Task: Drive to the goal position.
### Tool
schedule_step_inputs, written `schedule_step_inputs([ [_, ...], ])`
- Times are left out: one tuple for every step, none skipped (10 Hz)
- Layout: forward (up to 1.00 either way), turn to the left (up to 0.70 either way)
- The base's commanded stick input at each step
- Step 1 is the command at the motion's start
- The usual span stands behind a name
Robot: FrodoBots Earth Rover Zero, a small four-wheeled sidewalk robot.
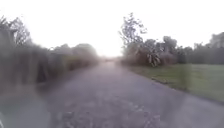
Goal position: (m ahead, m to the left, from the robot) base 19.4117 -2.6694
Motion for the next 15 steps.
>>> schedule_step_inputs([
  [0.7, 0.0],
  [0.7, 0.0],
  [0.7, 0.0],
  [0.7, 0.04],
  [0.7, 0.09],
  [0.7, 0.13],
  [0.7, 0.09],
  [0.7, 0.03],
  [0.7, 0.0],
  [0.7, 0.0],
  [0.7, 0.0],
  [0.7, 0.0],
  [0.7, 0.0],
  [0.7, 0.0],
  [0.7, 0.0],
])
